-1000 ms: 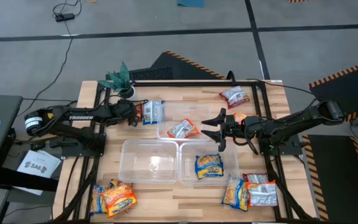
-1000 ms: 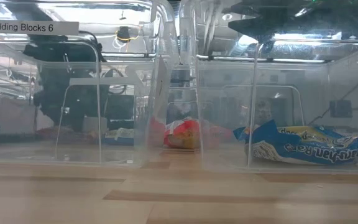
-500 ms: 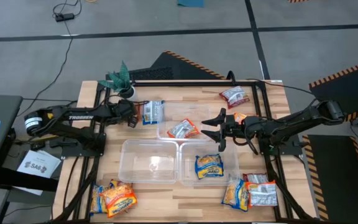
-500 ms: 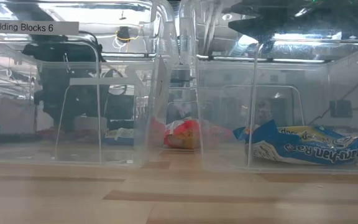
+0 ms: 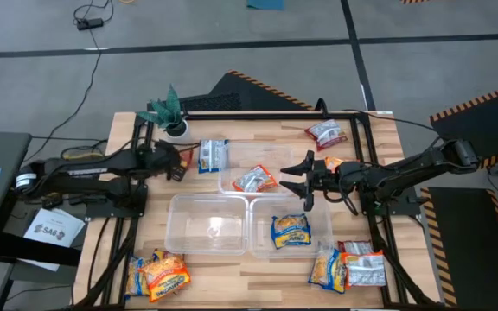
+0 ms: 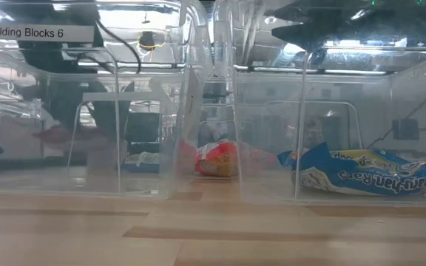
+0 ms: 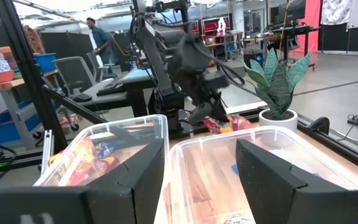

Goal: Sort Maruchan noodles
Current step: Put the red noodle pack into the bottom left transparent bin

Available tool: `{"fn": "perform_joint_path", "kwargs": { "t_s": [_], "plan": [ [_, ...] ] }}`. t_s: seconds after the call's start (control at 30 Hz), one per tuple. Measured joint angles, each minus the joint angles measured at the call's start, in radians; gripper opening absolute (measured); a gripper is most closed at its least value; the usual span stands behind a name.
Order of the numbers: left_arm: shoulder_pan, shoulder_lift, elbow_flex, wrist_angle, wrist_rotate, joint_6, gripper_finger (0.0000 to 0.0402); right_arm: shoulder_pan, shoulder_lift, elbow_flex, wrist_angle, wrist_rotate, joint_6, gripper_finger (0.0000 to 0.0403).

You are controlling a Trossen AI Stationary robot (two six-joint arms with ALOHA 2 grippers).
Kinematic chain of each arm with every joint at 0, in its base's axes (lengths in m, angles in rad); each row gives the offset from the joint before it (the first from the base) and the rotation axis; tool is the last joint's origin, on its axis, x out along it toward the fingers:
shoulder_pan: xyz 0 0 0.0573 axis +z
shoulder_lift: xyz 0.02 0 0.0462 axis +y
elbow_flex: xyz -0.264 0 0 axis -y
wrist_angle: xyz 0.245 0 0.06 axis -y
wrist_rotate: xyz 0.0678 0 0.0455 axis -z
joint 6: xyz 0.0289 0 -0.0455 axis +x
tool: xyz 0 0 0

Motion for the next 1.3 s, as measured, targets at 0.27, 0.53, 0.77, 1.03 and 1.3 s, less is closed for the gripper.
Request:
{"fn": "perform_joint_path", "kwargs": {
  "t_s": [0.27,0.53,0.77,1.03,1.3],
  "plan": [
    [-0.091,-0.158,0.001,0.062,-0.089,0.052,0.0,0.0,0.0,0.0,0.0,0.002,0.0,0.0219],
    [-0.207,-0.226,0.002,0.186,-0.124,0.131,0.0,0.0,0.0,0.0,0.0,0.012,0.0,0.0219],
    [-0.33,-0.228,0.003,0.39,-0.125,0.249,0.0,0.0,0.0,0.0,0.0,0.019,0.0,0.0219],
    [-0.541,-0.228,0.004,0.635,-0.055,0.427,0.0,0.0,0.0,0.0,0.0,0.019,0.0,0.0219],
    [-0.772,-0.228,0.005,0.72,0.217,0.569,0.0,0.0,0.0,0.0,0.0,0.019,0.0,0.0219]
  ]
}}
